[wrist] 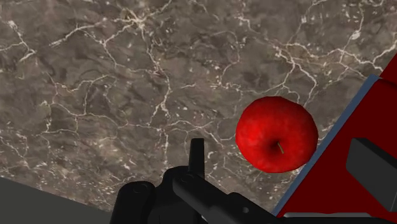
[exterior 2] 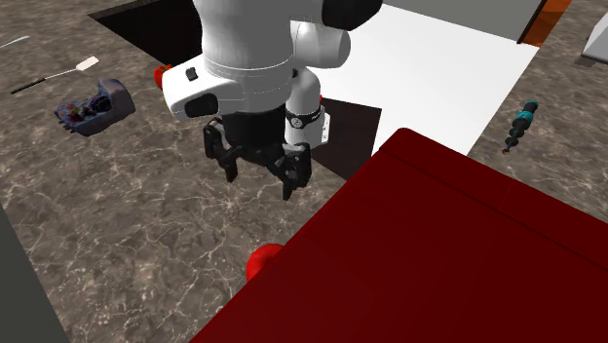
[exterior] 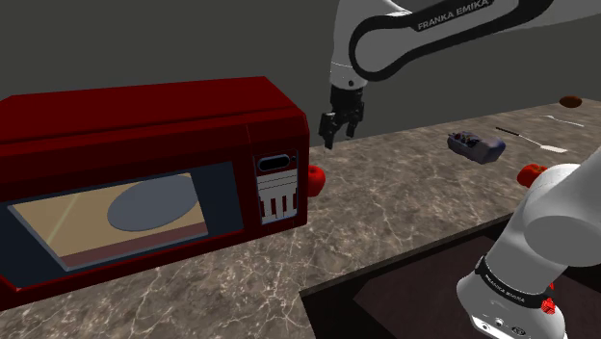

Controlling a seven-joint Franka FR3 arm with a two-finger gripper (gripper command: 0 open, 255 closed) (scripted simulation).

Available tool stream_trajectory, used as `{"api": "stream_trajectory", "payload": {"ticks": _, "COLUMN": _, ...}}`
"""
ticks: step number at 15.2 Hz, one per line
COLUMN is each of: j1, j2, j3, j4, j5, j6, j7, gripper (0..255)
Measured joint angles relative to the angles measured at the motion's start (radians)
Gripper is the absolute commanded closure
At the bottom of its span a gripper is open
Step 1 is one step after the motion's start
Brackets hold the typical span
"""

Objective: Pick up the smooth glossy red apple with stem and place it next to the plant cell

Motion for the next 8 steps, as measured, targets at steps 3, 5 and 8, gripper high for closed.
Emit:
{"api": "stream_trajectory", "payload": {"ticks": 3, "j1": 0.004, "j2": 0.108, "j3": 0.036, "j4": 0.04, "j5": -0.031, "j6": 0.067, "j7": 0.062, "gripper": 0}}
{"api": "stream_trajectory", "payload": {"ticks": 5, "j1": 0.004, "j2": 0.17, "j3": 0.051, "j4": 0.072, "j5": -0.057, "j6": 0.096, "j7": 0.095, "gripper": 0}}
{"api": "stream_trajectory", "payload": {"ticks": 8, "j1": 0.008, "j2": 0.256, "j3": 0.065, "j4": 0.108, "j5": -0.09, "j6": 0.142, "j7": 0.137, "gripper": 0}}
